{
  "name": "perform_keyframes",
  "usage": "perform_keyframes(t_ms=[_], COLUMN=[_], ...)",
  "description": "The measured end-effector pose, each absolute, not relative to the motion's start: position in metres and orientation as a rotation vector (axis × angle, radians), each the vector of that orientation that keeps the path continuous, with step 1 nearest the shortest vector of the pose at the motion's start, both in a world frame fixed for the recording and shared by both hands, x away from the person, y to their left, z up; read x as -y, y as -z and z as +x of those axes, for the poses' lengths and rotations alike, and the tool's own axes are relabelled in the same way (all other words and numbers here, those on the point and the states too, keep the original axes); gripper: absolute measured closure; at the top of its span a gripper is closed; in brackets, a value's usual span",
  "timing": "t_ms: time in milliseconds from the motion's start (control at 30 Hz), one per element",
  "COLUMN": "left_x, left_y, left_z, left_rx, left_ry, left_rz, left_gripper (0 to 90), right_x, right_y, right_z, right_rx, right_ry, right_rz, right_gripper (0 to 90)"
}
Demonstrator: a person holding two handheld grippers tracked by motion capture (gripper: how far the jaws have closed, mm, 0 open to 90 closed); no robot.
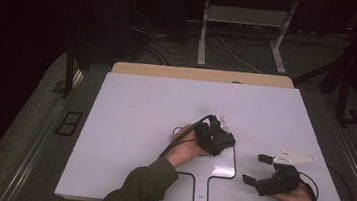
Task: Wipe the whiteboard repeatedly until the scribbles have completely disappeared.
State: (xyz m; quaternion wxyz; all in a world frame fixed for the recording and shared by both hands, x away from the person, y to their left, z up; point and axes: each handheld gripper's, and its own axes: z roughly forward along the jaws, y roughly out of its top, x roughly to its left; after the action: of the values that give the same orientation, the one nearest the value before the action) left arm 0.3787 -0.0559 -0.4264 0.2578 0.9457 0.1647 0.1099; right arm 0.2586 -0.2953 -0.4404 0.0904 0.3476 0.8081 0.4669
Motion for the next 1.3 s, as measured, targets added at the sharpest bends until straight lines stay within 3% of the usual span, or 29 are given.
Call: perform_keyframes(t_ms=[300,1300], left_x=[0.054,0.011], left_y=[0.427,0.401], left_z=[0.399,0.385], left_rx=[-0.514,-0.526], left_ry=[-0.247,-0.125], left_rz=[2.529,2.398], left_gripper=[39.6,39.5], right_x=[0.298,0.297], right_y=[0.44,0.442], right_z=[0.258,0.257], right_rx=[-2.397,-2.411], right_ry=[-1.395,-1.393], right_rz=[1.04,1.027], right_gripper=[0.0,0.0])
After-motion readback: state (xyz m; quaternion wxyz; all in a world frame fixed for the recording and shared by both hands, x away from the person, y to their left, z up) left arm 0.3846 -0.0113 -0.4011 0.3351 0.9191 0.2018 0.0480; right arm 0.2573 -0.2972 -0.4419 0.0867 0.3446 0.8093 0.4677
